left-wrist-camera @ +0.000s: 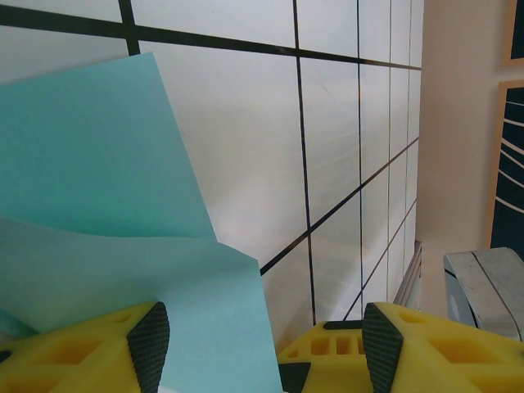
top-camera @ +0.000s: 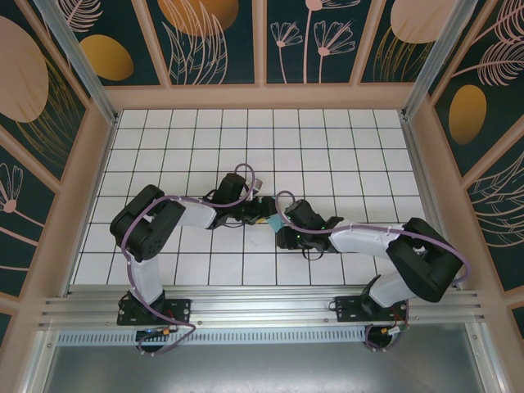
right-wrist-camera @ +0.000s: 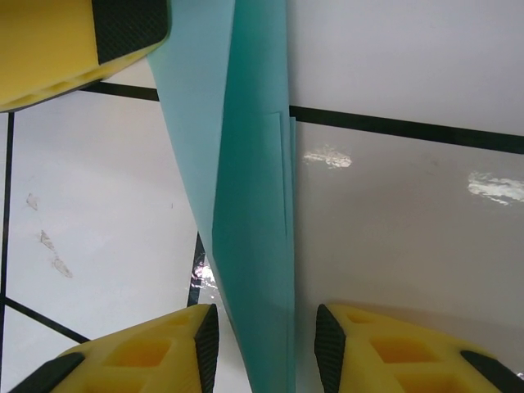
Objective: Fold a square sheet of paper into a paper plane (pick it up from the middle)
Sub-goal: Fold the wing for the fifth time at the center of the table.
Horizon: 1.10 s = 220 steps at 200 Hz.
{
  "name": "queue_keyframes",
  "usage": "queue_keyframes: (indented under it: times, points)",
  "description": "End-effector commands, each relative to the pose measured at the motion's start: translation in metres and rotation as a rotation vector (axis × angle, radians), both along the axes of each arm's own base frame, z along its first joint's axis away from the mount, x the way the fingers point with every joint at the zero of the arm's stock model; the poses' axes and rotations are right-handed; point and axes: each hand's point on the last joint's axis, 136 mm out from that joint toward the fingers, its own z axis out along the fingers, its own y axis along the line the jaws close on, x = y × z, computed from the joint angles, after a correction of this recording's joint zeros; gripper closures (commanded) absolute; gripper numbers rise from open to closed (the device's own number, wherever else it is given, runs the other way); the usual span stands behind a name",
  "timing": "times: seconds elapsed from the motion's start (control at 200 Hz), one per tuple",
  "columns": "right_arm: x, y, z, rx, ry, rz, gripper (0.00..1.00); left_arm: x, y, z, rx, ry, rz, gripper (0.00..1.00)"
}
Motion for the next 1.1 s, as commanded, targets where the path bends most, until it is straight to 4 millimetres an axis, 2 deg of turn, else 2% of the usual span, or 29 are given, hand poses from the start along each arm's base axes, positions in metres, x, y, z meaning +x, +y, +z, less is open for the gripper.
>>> queue_keyframes:
  times: [0.0,0.175,0.48,0.716,0.896,1.096]
  points:
    - [0.005,0.025,0.005,0.035,-0.056,0.067,0.6,-0.001,0.01,-0.043,0.117,0.008,0.015,0.33]
    - [0.009,0.023,-0.006,-0.028,-0.051,0.048,0.66,0.0,0.009,-0.042,0.109,0.008,0.013,0.33]
    - [0.006,0.019,-0.008,-0.025,-0.038,0.031,0.75,0.0,0.009,-0.041,0.11,0.007,0.01,0.33]
    - [-0.002,0.026,-0.007,0.075,0.003,0.054,0.78,0.002,0.007,-0.037,0.11,-0.004,0.001,0.33]
    - [-0.002,0.018,-0.008,0.134,0.037,0.01,0.77,0.003,0.008,-0.038,0.122,-0.004,0.005,0.33]
    - [-0.004,0.016,-0.004,0.198,0.059,-0.009,0.82,0.004,0.006,-0.033,0.111,-0.016,0.0,0.33]
